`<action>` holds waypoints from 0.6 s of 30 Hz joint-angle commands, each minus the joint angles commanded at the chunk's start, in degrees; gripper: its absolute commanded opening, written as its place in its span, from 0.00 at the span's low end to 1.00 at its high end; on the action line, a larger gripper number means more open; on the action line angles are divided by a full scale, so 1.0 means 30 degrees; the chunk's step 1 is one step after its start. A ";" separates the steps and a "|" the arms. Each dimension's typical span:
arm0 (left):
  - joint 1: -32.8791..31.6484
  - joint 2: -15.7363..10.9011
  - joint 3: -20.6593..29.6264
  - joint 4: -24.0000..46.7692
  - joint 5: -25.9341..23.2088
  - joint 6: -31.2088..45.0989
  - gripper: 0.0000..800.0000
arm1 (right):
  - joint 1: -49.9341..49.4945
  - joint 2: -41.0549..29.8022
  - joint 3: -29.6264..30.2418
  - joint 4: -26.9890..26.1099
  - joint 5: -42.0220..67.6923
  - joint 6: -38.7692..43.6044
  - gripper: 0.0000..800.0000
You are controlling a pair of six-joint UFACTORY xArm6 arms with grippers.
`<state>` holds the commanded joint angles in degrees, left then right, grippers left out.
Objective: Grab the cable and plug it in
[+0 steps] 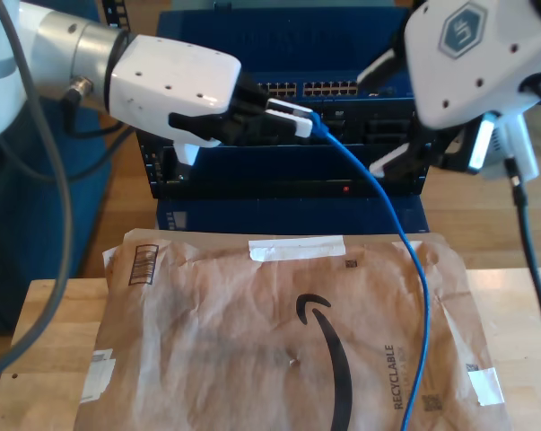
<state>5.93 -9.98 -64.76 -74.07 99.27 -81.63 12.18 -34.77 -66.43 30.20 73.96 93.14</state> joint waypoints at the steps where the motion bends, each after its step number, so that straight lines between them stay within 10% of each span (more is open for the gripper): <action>1: 0.0029 0.0000 0.0029 0.0029 0.0205 0.0000 0.00 | 0.0000 -0.0029 0.0000 0.0000 -0.0234 0.0000 1.00; 18: 0.1670 0.2520 -0.0410 -0.2022 0.4747 -0.3927 0.00 | 0.0645 -0.1114 0.0147 -0.0059 -0.2022 -0.1348 1.00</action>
<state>10.95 -2.42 -65.99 -80.13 113.52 -93.41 14.11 -38.11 -65.99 30.02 67.89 89.10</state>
